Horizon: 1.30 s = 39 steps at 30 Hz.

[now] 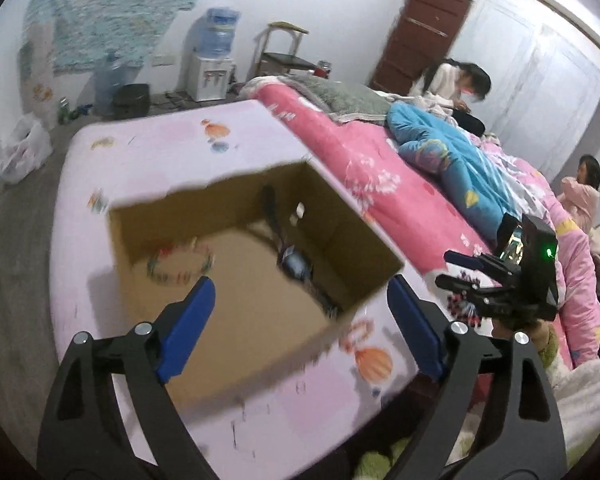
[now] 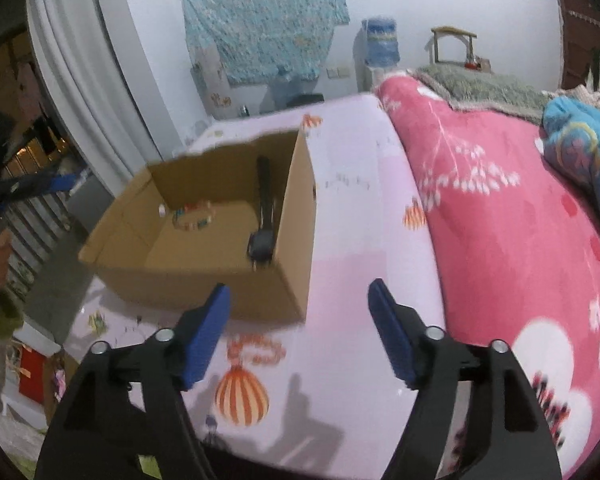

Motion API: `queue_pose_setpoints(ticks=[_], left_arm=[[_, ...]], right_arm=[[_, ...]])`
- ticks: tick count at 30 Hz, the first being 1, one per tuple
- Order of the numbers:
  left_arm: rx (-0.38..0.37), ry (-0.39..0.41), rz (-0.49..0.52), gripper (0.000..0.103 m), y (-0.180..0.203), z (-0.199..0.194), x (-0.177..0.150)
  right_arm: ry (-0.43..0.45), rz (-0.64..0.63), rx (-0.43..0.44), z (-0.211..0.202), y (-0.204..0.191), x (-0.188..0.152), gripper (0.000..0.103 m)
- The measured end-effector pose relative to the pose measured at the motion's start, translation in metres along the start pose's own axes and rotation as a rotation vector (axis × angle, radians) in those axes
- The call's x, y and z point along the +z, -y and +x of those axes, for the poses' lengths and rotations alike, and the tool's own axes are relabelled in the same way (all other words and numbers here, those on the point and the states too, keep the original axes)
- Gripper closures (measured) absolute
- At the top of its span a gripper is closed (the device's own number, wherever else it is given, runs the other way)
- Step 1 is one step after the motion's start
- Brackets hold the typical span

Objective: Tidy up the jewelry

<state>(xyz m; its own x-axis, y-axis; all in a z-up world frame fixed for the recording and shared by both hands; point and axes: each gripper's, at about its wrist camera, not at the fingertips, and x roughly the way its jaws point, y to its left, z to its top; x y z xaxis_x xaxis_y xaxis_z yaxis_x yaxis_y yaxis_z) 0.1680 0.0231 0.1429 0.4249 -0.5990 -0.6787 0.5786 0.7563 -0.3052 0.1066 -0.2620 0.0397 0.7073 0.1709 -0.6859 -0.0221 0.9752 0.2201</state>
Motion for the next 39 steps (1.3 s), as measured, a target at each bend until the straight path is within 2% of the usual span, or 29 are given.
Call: queue_pose_setpoints(ticks=[3,8,12,17,20,23,26,28,35,39], left_arm=[[0.116,-0.003,-0.053,0.017,-0.007,-0.004,-0.051],[0.289,-0.140,-0.163,0.017,-0.027,0.036,-0.130],[0.367,-0.192,-0.178,0.017,-0.032,0.063,-0.164],[0.403,-0.196,-0.187,0.017,-0.034,0.085,-0.170],[0.424,-0.188,-0.161,0.017,-0.032,0.089,-0.168],[0.432,-0.179,-0.128,0.016,-0.030,0.092,-0.168],[0.425,-0.167,-0.112,0.010,-0.031,0.094,-0.171],[0.448,-0.184,-0.084,0.008,-0.025,0.100,-0.172],[0.445,-0.177,-0.087,0.008,-0.030,0.100,-0.173],[0.442,-0.164,-0.075,0.008,-0.022,0.093,-0.183]], right_arm=[[-0.068,-0.004,-0.016,0.008,-0.012,-0.025,0.021],[-0.194,-0.095,-0.107,0.041,-0.042,-0.062,0.019],[-0.240,-0.122,-0.171,0.065,-0.053,-0.080,0.019],[-0.275,-0.133,-0.230,0.083,-0.056,-0.089,0.015],[-0.270,-0.128,-0.263,0.087,-0.054,-0.092,0.007],[-0.269,-0.108,-0.251,0.088,-0.051,-0.092,0.007],[-0.280,-0.086,-0.225,0.089,-0.047,-0.092,0.007],[-0.285,-0.083,-0.213,0.089,-0.044,-0.091,0.006],[-0.284,-0.158,-0.177,0.086,-0.046,-0.090,0.007],[-0.227,-0.121,-0.165,0.070,-0.051,-0.083,0.007]])
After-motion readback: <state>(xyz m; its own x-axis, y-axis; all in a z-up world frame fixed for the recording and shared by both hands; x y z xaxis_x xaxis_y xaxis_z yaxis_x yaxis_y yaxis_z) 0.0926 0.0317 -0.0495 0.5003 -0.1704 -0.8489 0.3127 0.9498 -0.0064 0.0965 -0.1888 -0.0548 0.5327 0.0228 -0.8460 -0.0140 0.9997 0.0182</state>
